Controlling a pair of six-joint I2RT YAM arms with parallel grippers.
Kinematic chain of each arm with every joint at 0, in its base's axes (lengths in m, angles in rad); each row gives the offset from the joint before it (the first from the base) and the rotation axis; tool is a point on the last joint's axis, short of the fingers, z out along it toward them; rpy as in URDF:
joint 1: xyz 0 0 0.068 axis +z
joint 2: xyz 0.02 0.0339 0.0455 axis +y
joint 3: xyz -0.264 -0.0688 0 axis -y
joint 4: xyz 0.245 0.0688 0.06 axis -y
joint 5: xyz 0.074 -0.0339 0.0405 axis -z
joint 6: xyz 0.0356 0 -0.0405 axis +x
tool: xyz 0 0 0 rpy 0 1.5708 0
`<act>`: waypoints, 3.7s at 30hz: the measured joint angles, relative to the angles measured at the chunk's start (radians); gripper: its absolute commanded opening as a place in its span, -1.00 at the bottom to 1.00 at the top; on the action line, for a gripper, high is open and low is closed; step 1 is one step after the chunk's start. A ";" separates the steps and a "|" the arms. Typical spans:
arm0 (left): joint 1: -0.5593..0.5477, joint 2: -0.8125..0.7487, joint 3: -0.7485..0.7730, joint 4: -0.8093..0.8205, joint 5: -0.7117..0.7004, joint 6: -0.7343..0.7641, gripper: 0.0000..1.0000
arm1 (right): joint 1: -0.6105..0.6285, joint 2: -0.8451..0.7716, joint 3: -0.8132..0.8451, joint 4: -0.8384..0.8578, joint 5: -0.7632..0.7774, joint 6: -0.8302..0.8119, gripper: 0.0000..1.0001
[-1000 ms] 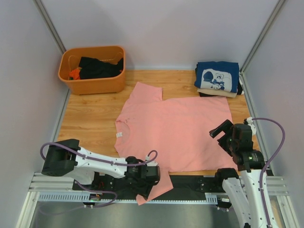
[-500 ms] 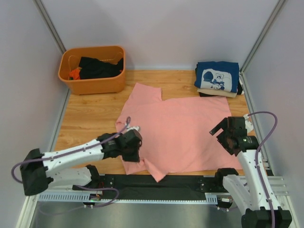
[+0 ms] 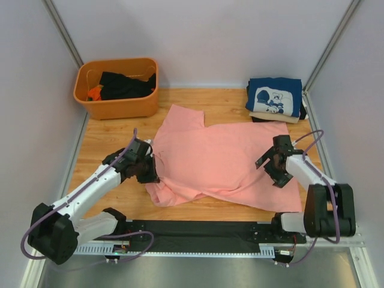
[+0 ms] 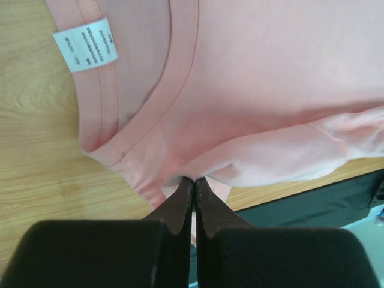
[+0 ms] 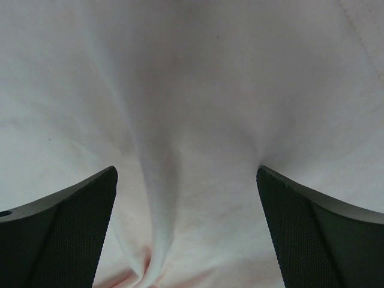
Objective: Fold and stack the t-shirts
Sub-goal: Fold the tshirt
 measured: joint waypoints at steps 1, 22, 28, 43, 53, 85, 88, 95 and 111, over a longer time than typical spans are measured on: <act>0.033 0.000 0.000 0.006 0.014 0.007 -1.00 | 0.000 0.045 0.009 0.018 -0.005 0.000 0.98; 0.205 0.158 0.218 0.005 0.125 0.130 -1.00 | 0.001 0.340 0.558 0.050 -0.032 -0.213 0.89; 0.206 0.158 0.201 0.011 0.148 0.132 -1.00 | -0.191 -0.081 0.115 -0.019 -0.006 -0.083 0.84; 0.210 0.139 0.177 0.019 0.170 0.135 -1.00 | -0.208 -0.087 -0.108 0.046 -0.063 0.046 0.29; 0.210 0.139 0.176 0.020 0.172 0.135 -1.00 | -0.240 -0.117 -0.160 0.101 -0.056 0.032 -1.00; -0.021 -0.268 0.119 -0.229 0.110 -0.102 -1.00 | -0.273 -0.641 0.163 -0.383 0.022 -0.070 -0.99; -0.019 -0.143 0.183 -0.233 0.063 -0.069 -1.00 | -0.273 -0.518 0.164 -0.306 0.011 -0.064 -1.00; 0.088 0.129 0.333 -0.180 0.037 0.043 -1.00 | -0.273 -0.164 0.200 -0.117 -0.014 -0.064 -1.00; 0.247 0.625 0.577 -0.114 0.066 0.148 0.33 | -0.273 0.425 0.562 0.046 -0.155 -0.160 1.00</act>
